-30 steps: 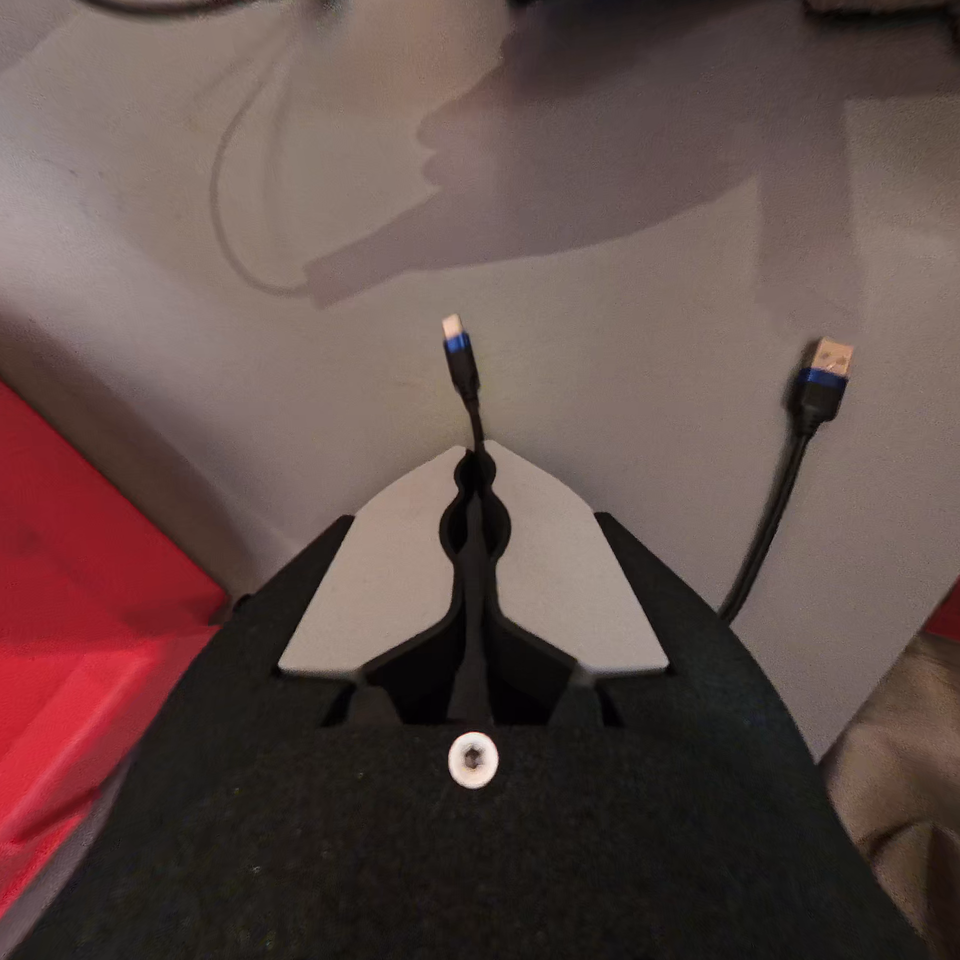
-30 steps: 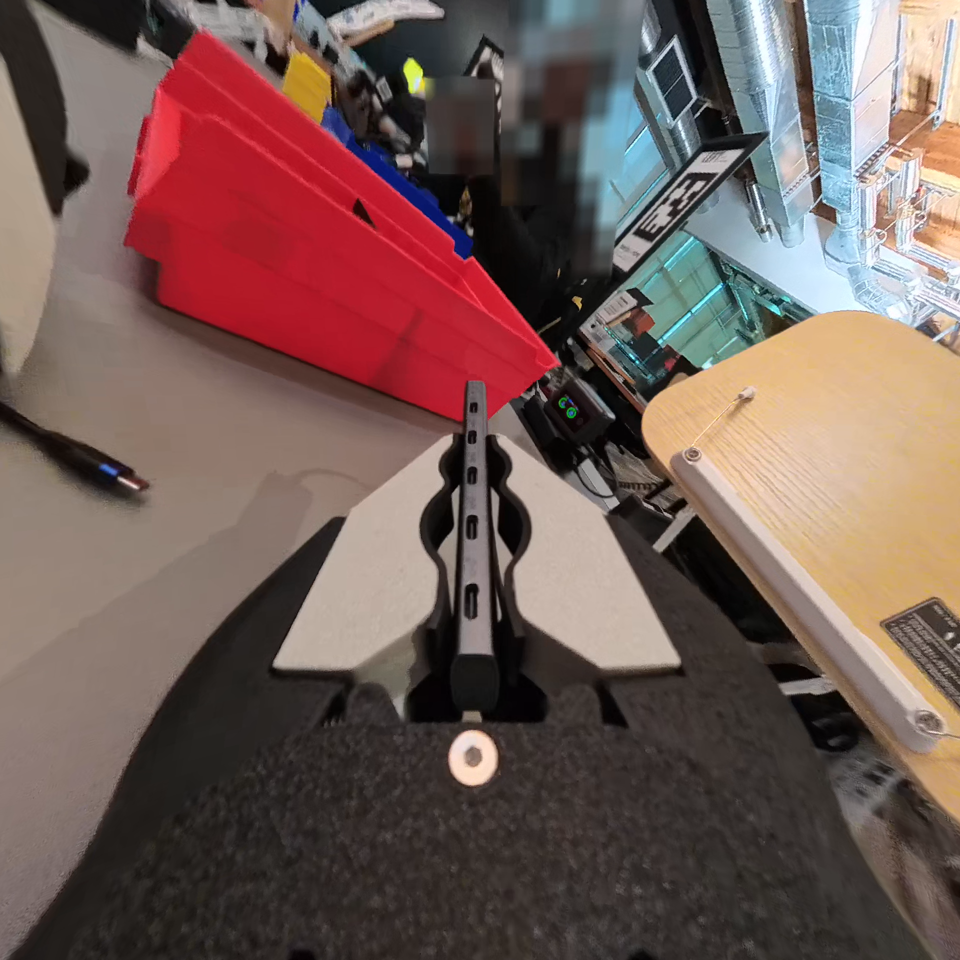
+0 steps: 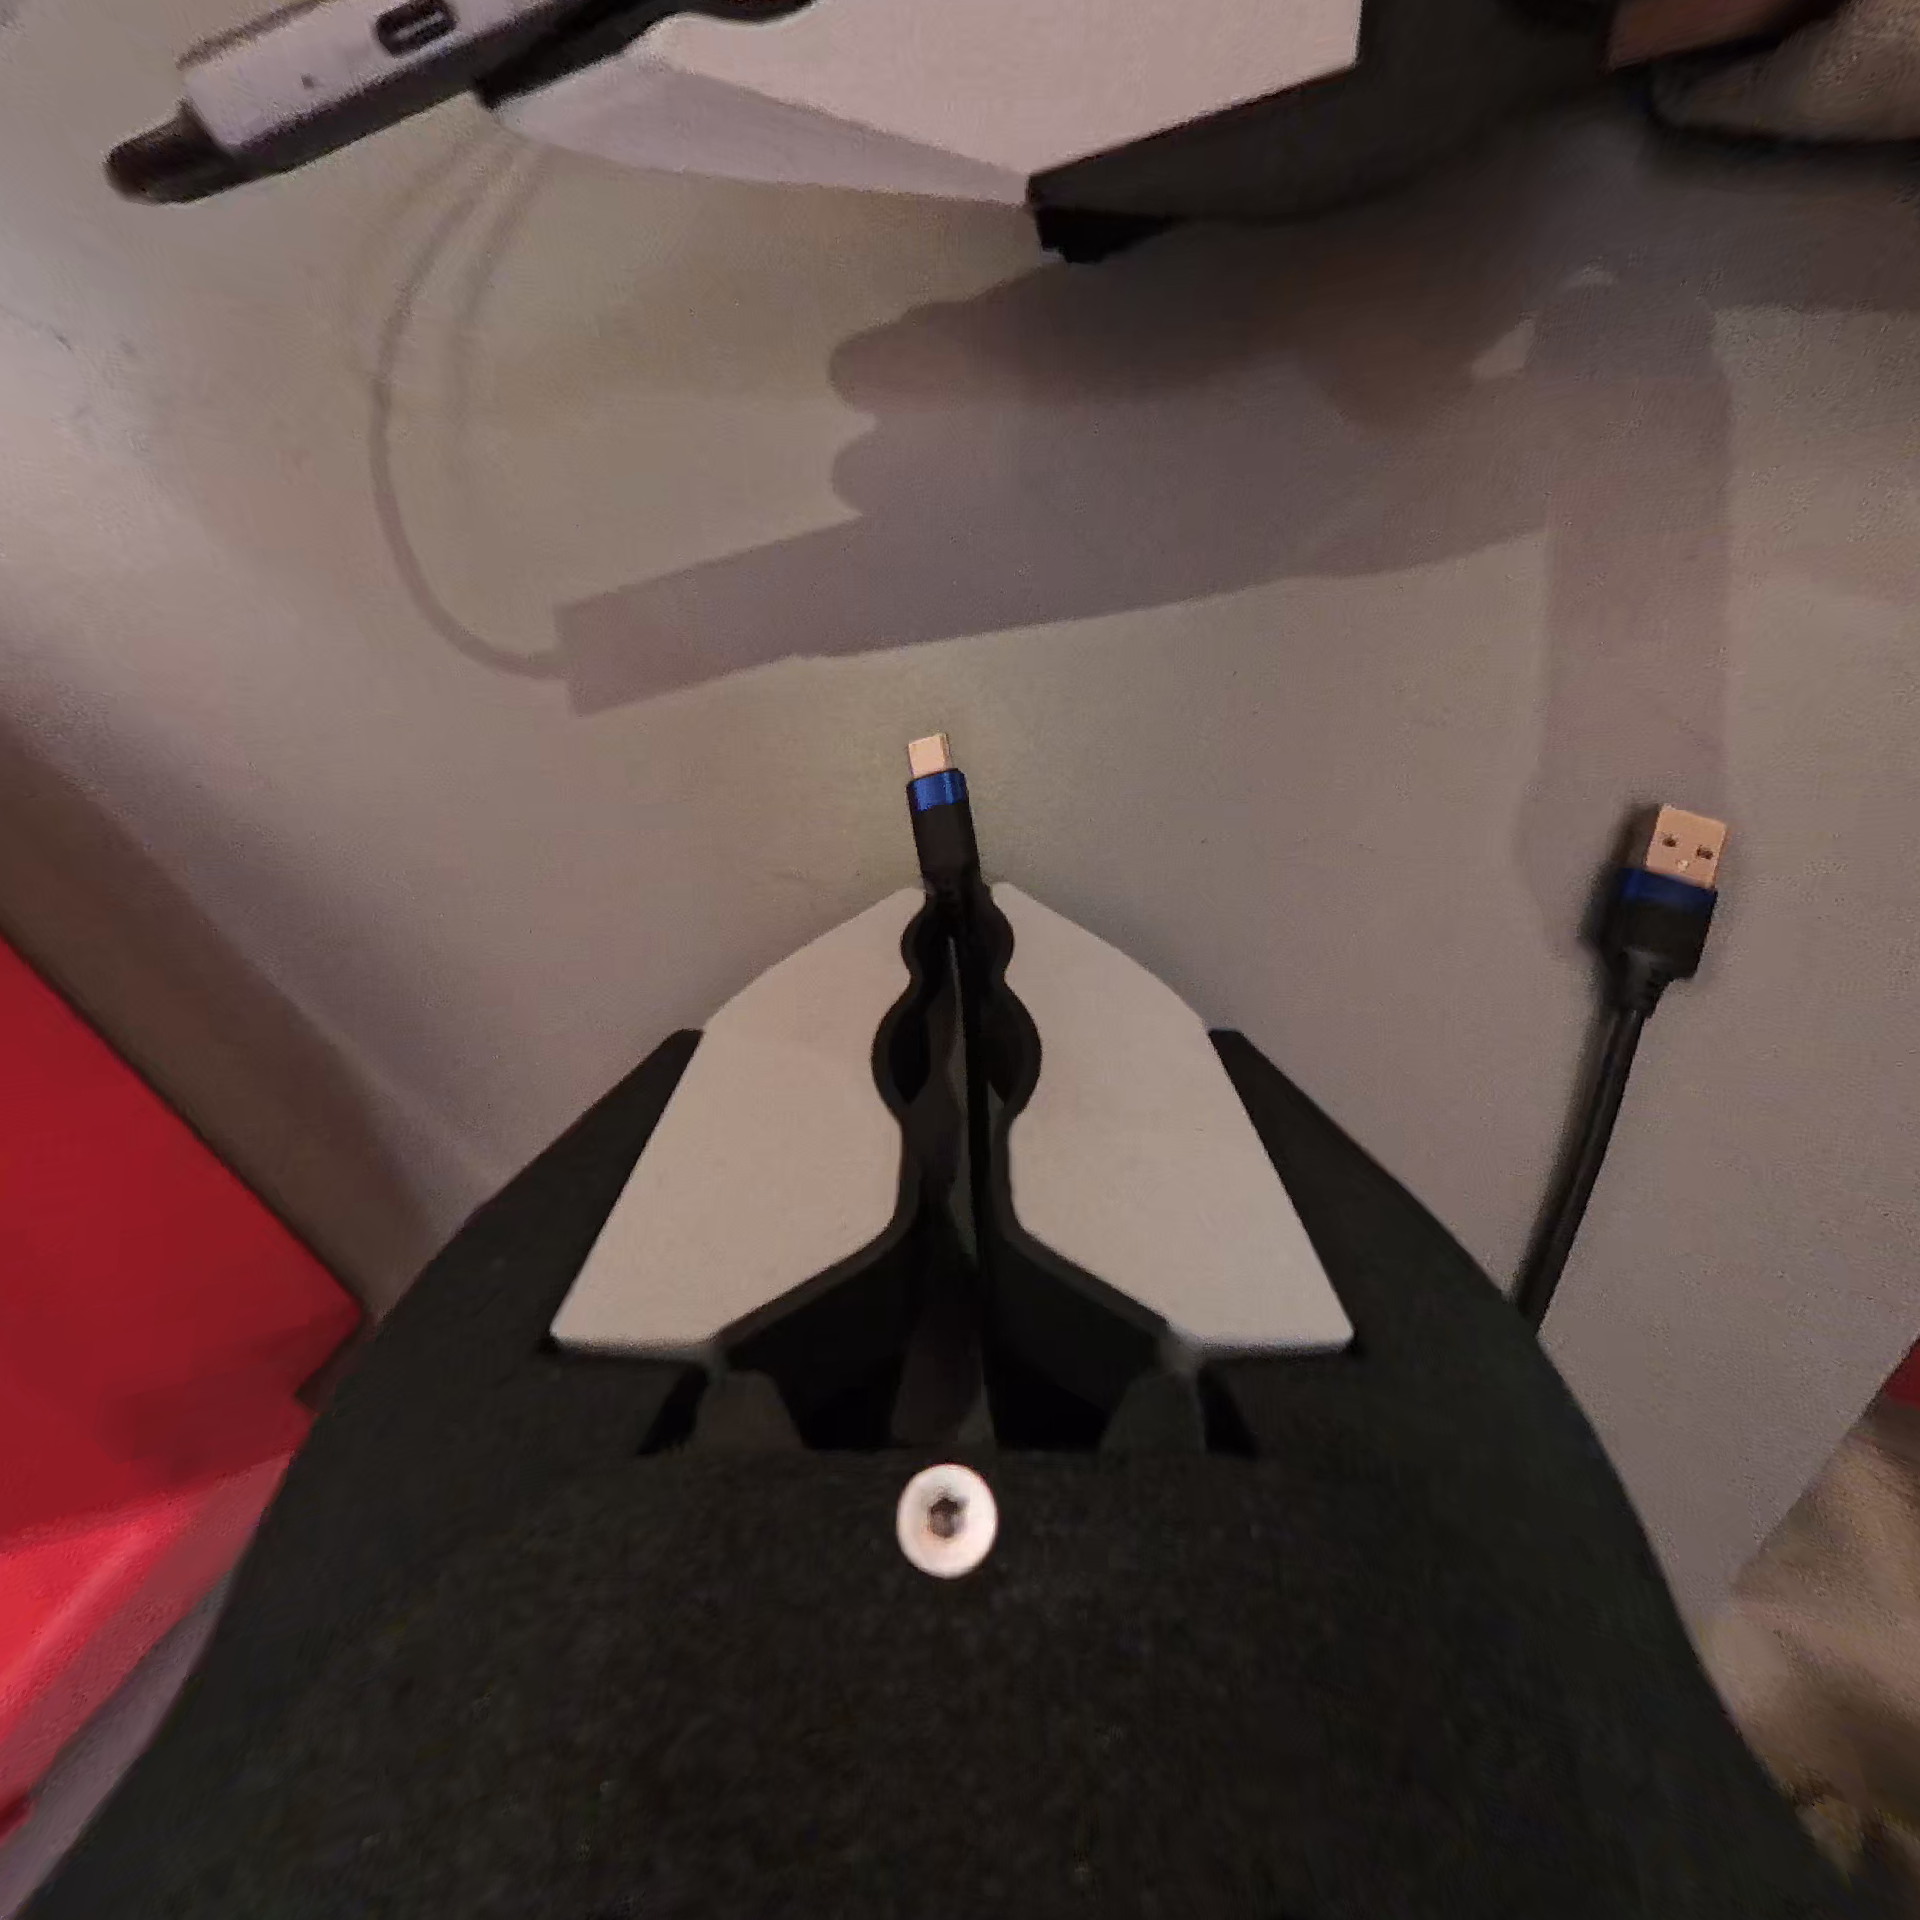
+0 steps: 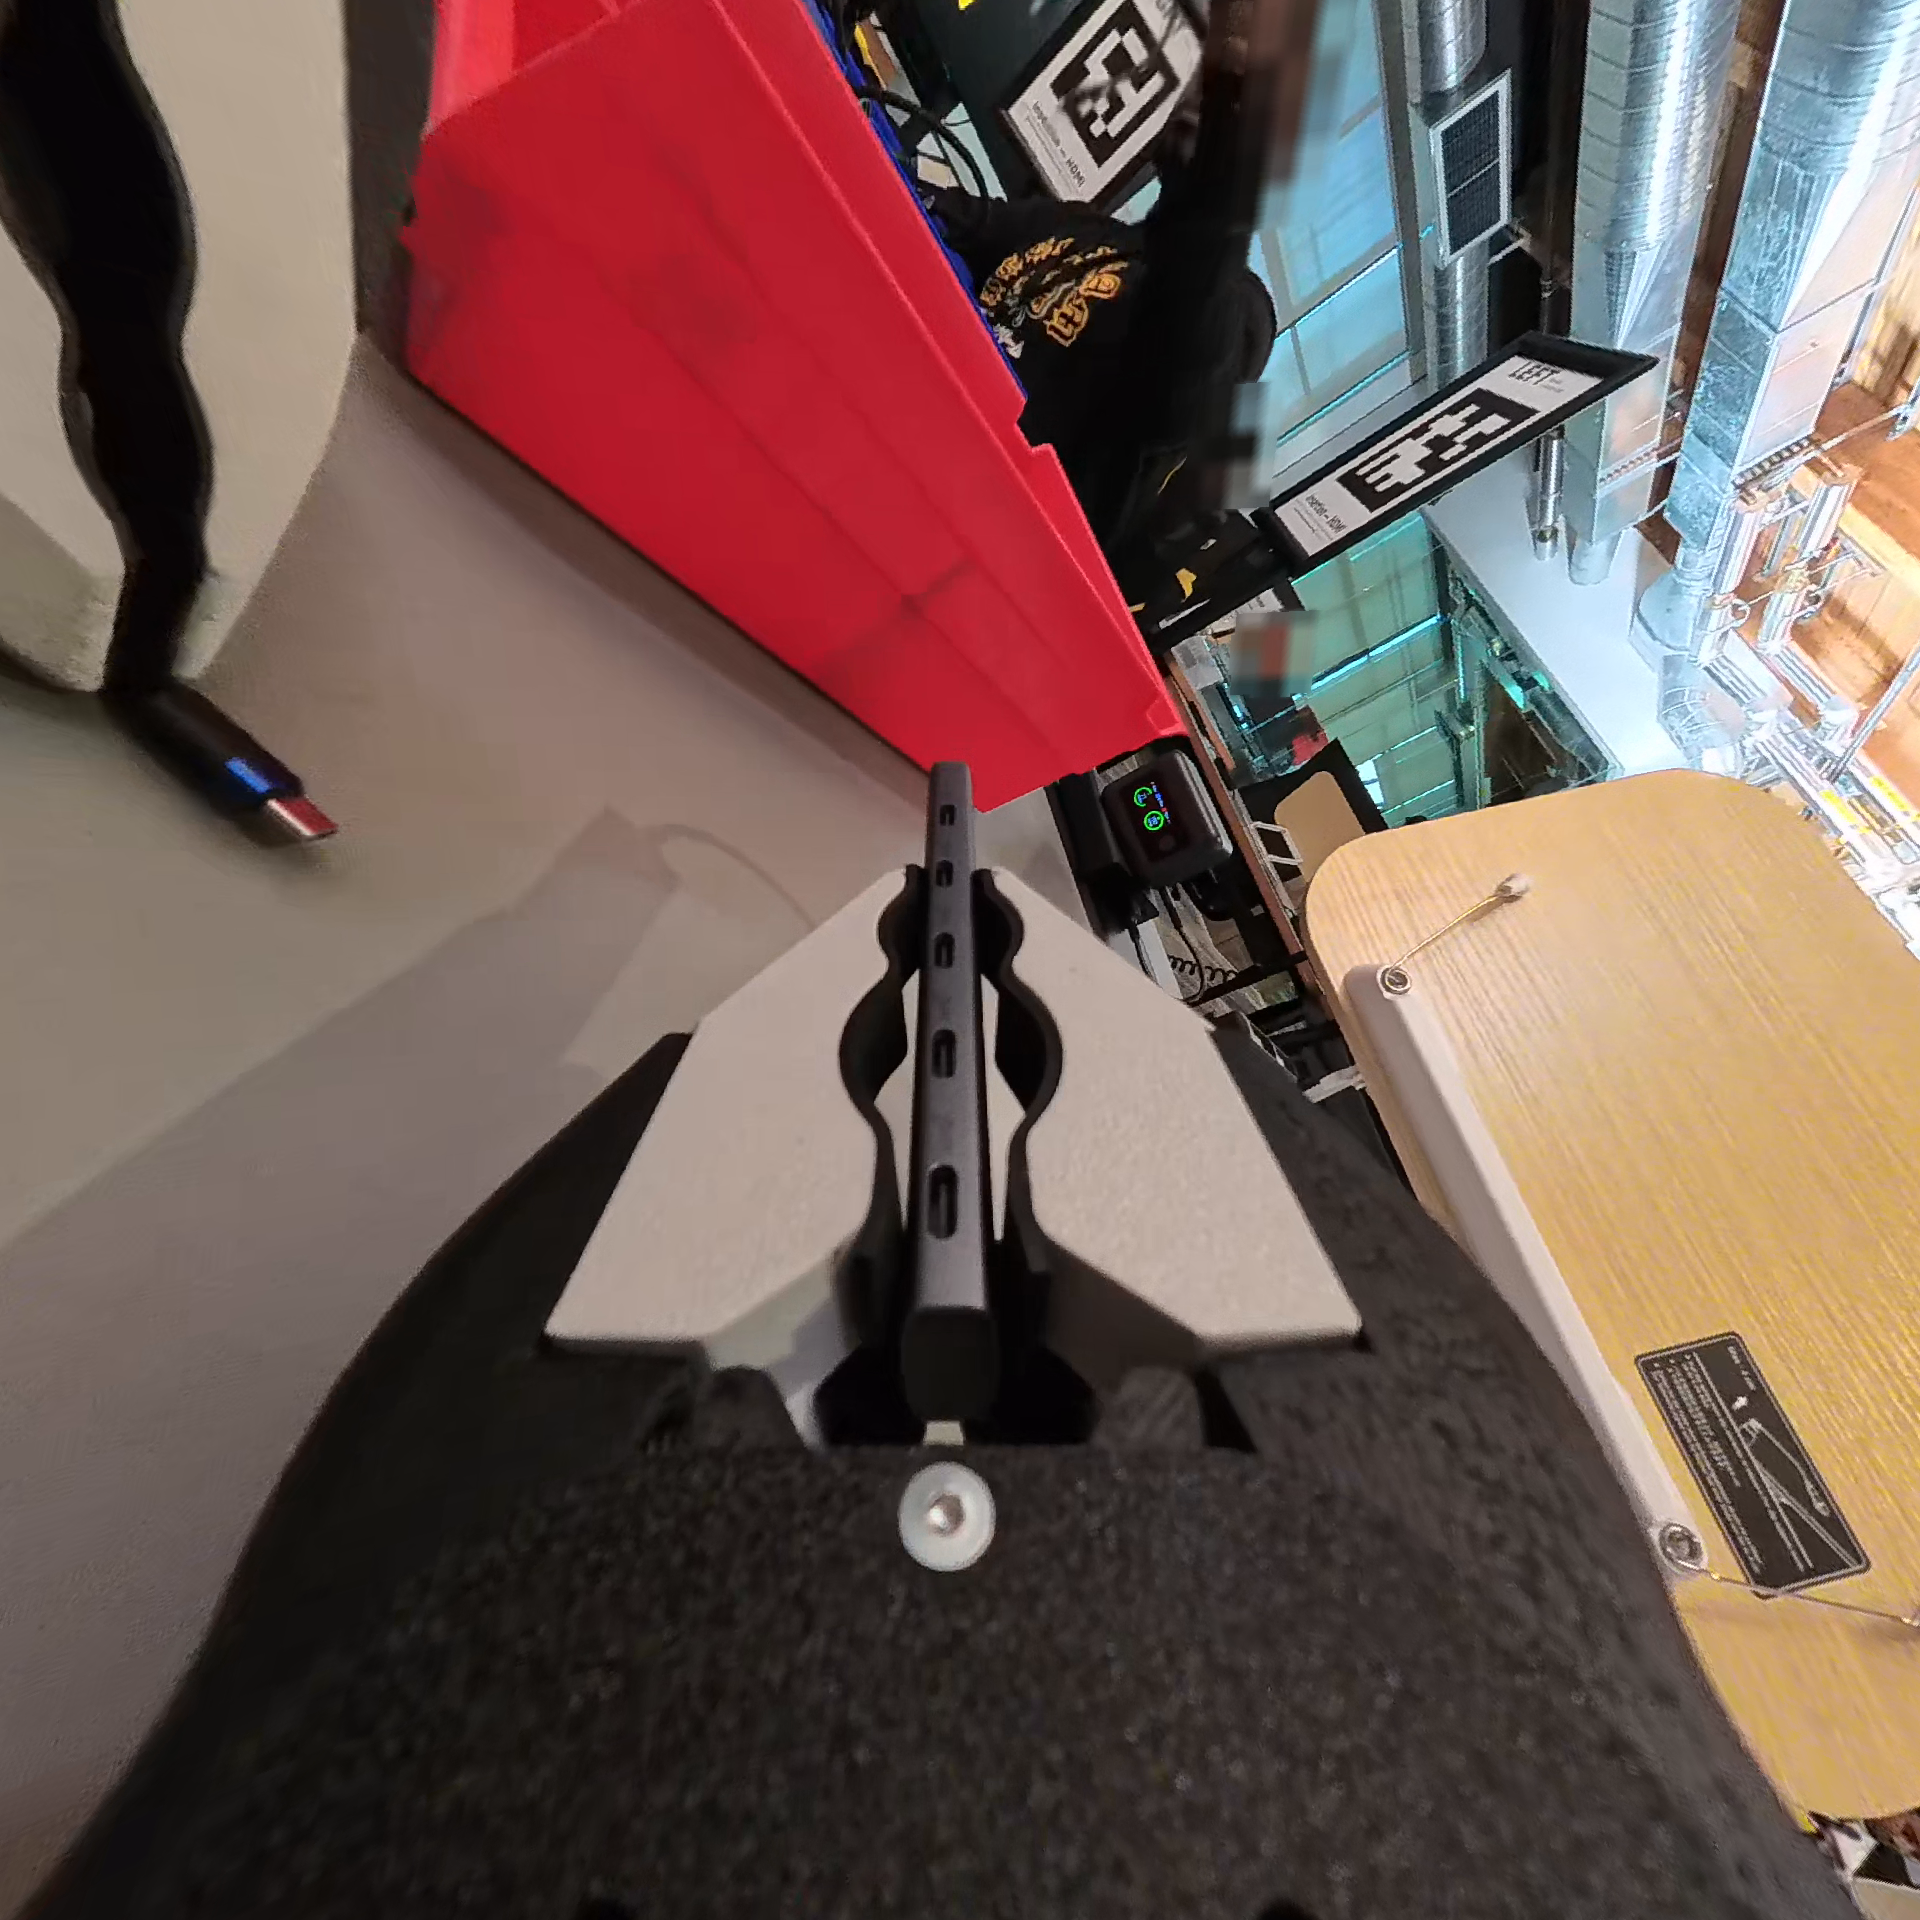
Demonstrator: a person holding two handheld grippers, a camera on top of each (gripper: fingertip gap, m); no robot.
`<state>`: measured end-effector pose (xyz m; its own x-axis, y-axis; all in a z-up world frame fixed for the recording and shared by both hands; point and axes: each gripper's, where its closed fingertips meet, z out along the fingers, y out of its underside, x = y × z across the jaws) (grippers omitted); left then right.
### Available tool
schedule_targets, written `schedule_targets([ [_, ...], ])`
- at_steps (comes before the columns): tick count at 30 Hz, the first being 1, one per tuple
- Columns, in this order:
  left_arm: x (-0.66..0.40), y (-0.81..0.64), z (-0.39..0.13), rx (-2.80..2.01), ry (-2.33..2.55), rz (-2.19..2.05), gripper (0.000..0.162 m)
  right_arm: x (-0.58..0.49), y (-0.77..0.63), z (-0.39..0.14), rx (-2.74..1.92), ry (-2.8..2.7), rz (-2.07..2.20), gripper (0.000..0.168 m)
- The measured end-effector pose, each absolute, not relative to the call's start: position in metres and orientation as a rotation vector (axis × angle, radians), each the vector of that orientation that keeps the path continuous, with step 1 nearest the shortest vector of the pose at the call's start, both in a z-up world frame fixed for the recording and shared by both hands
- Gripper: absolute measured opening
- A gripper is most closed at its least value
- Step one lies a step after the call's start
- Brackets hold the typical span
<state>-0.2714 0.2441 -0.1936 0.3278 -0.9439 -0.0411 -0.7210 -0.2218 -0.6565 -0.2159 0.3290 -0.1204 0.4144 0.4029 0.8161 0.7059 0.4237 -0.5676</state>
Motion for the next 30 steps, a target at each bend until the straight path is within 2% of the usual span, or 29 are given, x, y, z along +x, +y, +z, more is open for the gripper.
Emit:
schedule_targets([
  [1, -0.272, 0.245, -0.191, -2.009, 1.504, -0.466, 0.005, -0.216, 0.329, -0.121, -1.186, -1.203, -0.266, 0.009],
  [6, -0.258, 0.266, -0.127, -1.945, 1.499, -0.425, 0.005, -0.217, 0.329, -0.122, -1.152, -1.24, -0.381, 0.009],
  [8, -0.252, 0.273, -0.119, -1.956, 1.538, -0.365, 0.005, -0.218, 0.329, -0.122, -1.132, -1.257, -0.439, 0.008],
  [30, -0.243, 0.287, -0.143, -2.068, 1.613, -0.293, 0.005, -0.223, 0.328, -0.141, -1.097, -1.391, -0.576, 0.008],
])
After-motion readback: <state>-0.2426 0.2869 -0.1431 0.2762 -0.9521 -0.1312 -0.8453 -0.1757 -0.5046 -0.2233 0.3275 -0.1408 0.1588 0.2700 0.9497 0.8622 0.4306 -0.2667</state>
